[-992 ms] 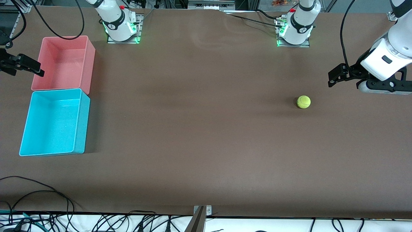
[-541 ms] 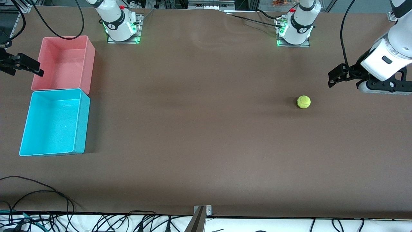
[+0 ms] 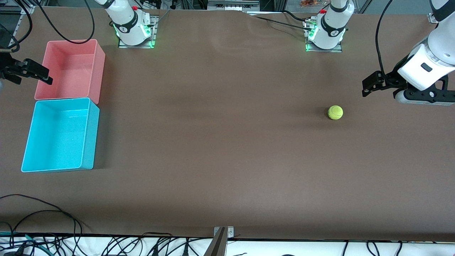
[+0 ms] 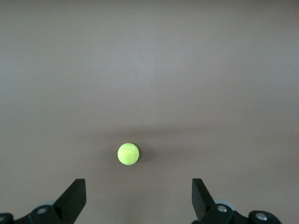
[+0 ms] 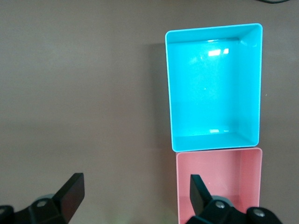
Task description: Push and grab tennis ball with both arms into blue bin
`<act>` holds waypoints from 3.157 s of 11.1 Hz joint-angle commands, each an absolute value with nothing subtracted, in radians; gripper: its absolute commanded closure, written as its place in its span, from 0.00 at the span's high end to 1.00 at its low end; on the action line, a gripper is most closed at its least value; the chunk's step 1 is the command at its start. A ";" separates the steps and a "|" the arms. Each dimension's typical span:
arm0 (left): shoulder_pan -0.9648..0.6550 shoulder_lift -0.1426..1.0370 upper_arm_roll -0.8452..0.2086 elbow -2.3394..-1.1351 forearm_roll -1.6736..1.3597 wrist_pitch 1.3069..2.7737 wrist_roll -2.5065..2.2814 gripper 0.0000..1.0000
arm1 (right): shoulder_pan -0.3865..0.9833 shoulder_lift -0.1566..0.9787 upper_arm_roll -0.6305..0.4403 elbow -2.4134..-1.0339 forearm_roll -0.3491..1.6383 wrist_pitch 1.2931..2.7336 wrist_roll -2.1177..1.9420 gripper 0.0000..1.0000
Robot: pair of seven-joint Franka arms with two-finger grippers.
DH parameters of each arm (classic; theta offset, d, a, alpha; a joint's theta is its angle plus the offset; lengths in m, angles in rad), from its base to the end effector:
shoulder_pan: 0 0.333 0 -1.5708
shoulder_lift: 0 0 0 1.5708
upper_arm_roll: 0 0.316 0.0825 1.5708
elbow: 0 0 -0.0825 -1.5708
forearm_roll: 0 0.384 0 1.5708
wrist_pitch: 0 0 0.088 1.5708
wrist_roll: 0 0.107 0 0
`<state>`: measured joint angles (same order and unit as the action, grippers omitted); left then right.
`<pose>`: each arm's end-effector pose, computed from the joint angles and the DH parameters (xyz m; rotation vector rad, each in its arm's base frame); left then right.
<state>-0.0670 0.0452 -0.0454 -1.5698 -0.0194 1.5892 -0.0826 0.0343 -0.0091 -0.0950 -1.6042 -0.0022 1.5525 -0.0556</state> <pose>0.5654 -0.0653 0.6012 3.1221 -0.0455 -0.0433 0.5478 -0.0338 0.6122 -3.1397 0.0080 0.0670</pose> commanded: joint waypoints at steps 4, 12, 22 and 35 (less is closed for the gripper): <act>-0.064 0.041 -0.048 -1.571 0.006 1.577 -0.069 1.00 | 0.034 -0.003 -0.098 -1.594 -0.012 1.571 -0.055 1.00; -0.063 0.041 -0.044 -1.571 0.006 1.577 -0.069 1.00 | 0.032 0.011 -0.098 -1.595 -0.008 1.577 -0.055 1.00; -0.043 0.043 -0.046 -1.572 0.003 1.559 -0.072 0.93 | 0.034 0.012 -0.097 -1.597 -0.009 1.578 -0.055 1.00; 0.049 0.040 -0.052 -1.703 0.023 1.631 0.562 0.00 | 0.029 0.021 -0.100 -1.592 -0.002 1.592 -0.051 1.00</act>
